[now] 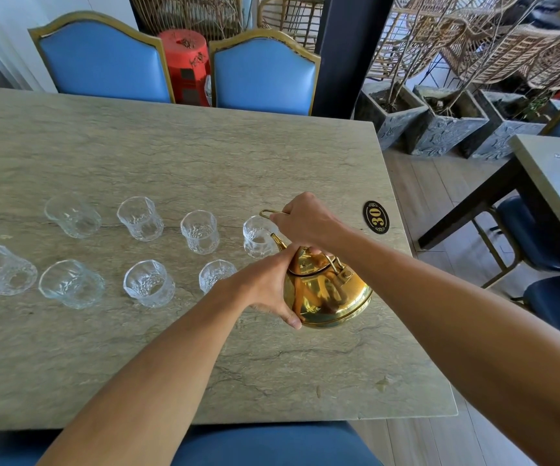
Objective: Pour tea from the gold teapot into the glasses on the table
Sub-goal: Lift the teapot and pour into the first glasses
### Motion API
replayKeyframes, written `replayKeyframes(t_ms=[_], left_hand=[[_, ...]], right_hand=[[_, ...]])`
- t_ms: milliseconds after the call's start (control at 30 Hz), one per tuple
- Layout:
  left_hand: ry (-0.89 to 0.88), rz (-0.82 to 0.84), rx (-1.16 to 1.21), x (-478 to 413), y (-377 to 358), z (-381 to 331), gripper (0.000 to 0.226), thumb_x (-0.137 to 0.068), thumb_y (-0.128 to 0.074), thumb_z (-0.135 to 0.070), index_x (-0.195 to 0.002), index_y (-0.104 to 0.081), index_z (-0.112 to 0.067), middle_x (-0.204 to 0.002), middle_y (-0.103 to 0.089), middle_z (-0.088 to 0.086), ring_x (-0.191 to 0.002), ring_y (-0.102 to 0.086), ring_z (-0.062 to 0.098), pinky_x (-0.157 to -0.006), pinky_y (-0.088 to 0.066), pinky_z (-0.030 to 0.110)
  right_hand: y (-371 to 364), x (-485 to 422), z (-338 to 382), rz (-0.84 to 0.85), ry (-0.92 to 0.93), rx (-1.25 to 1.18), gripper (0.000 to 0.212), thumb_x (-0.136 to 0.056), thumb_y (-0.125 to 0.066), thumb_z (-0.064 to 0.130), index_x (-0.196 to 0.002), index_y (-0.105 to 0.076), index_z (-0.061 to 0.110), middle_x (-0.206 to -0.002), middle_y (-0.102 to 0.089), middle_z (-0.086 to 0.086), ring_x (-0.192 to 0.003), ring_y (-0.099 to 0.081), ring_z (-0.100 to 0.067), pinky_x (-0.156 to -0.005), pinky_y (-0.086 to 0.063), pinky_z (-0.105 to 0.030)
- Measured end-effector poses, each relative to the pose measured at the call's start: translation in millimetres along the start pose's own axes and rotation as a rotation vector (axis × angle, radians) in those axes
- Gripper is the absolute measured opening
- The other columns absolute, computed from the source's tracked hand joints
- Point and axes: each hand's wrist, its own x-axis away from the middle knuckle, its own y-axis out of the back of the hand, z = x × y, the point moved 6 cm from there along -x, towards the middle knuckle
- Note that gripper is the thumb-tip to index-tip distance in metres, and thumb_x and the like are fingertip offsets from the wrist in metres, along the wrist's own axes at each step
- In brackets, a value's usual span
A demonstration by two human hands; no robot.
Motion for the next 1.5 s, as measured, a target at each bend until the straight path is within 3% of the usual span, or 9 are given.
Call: replayKeyframes(t_ms=[400,600,800,967,1067,1200,1300,1400,1500], left_hand=[[0.081,0.014,-0.095,5,4,2,0.148,-0.044,-0.110,-0.041,-0.162,-0.024,-0.020,-0.162,-0.050,0.006,-0.146,-0.053,0.029,-0.124,-0.043,0.044],[0.122,0.018,-0.221,16,7,-4,0.152,-0.046,-0.109,-0.043,-0.165,-0.017,-0.020,-0.163,-0.051,0.007,-0.144,-0.057,0.034,-0.121,-0.046,0.044],[0.100,-0.001,-0.322,28,11,-12,0.152,-0.050,-0.108,-0.044,-0.166,-0.014,-0.013,-0.168,-0.043,0.010,-0.147,-0.052,0.035,-0.124,-0.040,0.044],[0.074,-0.019,-0.344,46,7,-15,0.162,-0.052,-0.105,-0.050,-0.170,-0.001,-0.011,-0.179,-0.020,0.010,-0.158,-0.037,0.032,-0.130,-0.028,0.042],[0.071,-0.035,-0.334,58,4,-16,0.162,-0.052,-0.105,-0.051,-0.169,0.000,-0.012,-0.178,-0.022,0.011,-0.156,-0.041,0.034,-0.128,-0.030,0.040],[0.058,-0.042,-0.315,75,-1,-11,0.161,-0.050,-0.106,-0.051,-0.168,-0.004,-0.013,-0.176,-0.027,0.009,-0.153,-0.044,0.032,-0.128,-0.032,0.041],[0.036,-0.048,-0.288,86,-5,-6,0.165,-0.047,-0.107,-0.050,-0.169,-0.003,-0.012,-0.177,-0.026,0.010,-0.155,-0.043,0.031,-0.130,-0.030,0.041],[0.030,-0.035,-0.255,96,-7,-3,0.162,-0.050,-0.107,-0.046,-0.170,-0.004,-0.011,-0.177,-0.027,0.010,-0.154,-0.044,0.030,-0.128,-0.028,0.034],[0.027,-0.031,-0.239,102,-7,1,0.162,-0.050,-0.107,-0.046,-0.170,-0.004,-0.013,-0.176,-0.030,0.010,-0.151,-0.048,0.032,-0.127,-0.034,0.037]], right_hand=[[0,9,-3,-0.038,0.061,-0.084,0.035,-0.099,-0.057,0.031,-0.075,-0.057,0.006,-0.049,-0.038,0.001,-0.025,-0.029,-0.005,-0.032,-0.024,-0.013],[-2,23,-9,-0.124,0.126,-0.132,0.045,-0.098,-0.057,0.032,-0.080,-0.068,-0.007,-0.052,-0.043,-0.002,-0.040,-0.035,-0.012,-0.042,-0.027,-0.021],[-4,39,-11,-0.177,0.202,-0.161,0.035,-0.099,-0.057,0.033,-0.068,-0.067,0.020,-0.048,-0.047,0.006,-0.032,-0.034,-0.001,-0.038,-0.028,-0.016],[-9,52,-4,-0.130,0.215,-0.164,0.029,-0.099,-0.056,0.035,-0.100,-0.076,0.014,-0.062,-0.066,-0.011,-0.031,-0.037,-0.001,-0.039,-0.032,-0.017],[-14,59,1,-0.087,0.219,-0.137,0.036,-0.100,-0.055,0.035,-0.104,-0.075,0.005,-0.058,-0.057,-0.006,-0.028,-0.034,-0.001,-0.034,-0.026,-0.014],[-25,67,8,-0.030,0.199,-0.114,0.031,-0.100,-0.056,0.035,-0.109,-0.074,0.011,-0.051,-0.052,0.002,-0.026,-0.036,0.000,-0.032,-0.027,-0.014],[-32,78,19,0.002,0.218,-0.088,0.032,-0.100,-0.056,0.034,-0.126,-0.068,0.020,-0.075,-0.069,0.003,-0.049,-0.061,0.003,-0.042,-0.045,-0.016],[-39,84,28,0.012,0.244,-0.026,0.040,-0.099,-0.057,0.035,-0.138,-0.058,0.027,-0.129,-0.067,-0.004,-0.096,-0.071,-0.025,-0.072,-0.056,-0.032],[-46,85,34,0.024,0.242,-0.003,0.040,-0.099,-0.057,0.033,-0.138,-0.059,0.027,-0.128,-0.067,-0.006,-0.090,-0.072,-0.028,-0.071,-0.057,-0.034]])
